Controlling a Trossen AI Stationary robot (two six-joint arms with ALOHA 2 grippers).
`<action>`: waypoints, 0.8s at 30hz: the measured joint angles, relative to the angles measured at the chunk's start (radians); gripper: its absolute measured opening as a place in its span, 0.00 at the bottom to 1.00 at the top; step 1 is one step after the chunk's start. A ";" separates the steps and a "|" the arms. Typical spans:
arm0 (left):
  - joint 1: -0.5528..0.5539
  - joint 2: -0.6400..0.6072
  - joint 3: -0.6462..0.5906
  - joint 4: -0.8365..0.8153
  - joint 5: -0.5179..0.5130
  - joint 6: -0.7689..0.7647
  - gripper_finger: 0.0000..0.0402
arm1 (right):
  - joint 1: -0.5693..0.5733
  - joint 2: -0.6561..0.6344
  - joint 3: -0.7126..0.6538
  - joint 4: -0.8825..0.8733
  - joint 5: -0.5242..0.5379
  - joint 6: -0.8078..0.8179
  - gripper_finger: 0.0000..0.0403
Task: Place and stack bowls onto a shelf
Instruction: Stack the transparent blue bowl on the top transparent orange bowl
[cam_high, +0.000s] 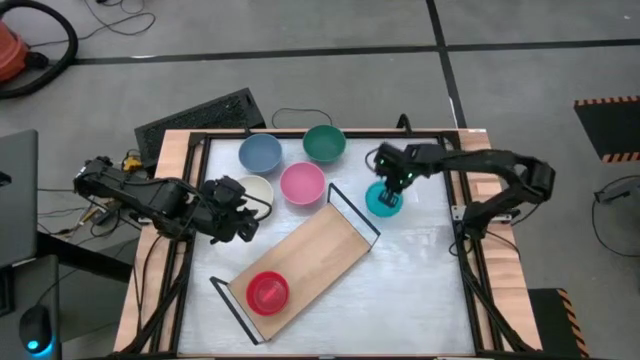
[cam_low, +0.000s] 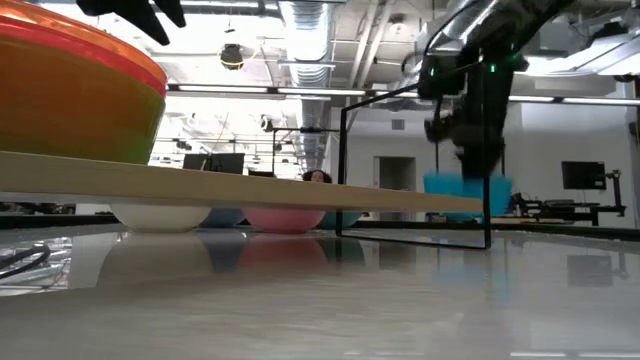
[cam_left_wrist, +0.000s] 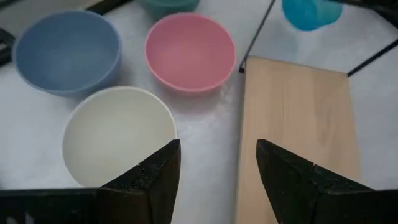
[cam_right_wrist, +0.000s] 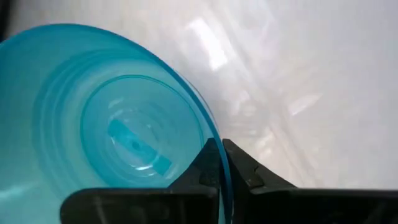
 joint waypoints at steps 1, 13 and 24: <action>0.001 0.000 0.000 0.002 -0.014 0.012 0.48 | -0.008 -0.021 0.026 -0.026 0.000 0.002 0.06; 0.083 0.000 0.000 0.420 -0.009 0.627 0.48 | -0.007 -0.216 0.463 -0.125 -0.002 0.206 0.06; 0.086 0.000 0.000 0.818 0.027 1.092 0.48 | 0.284 -0.109 0.638 -0.096 -0.013 0.382 0.06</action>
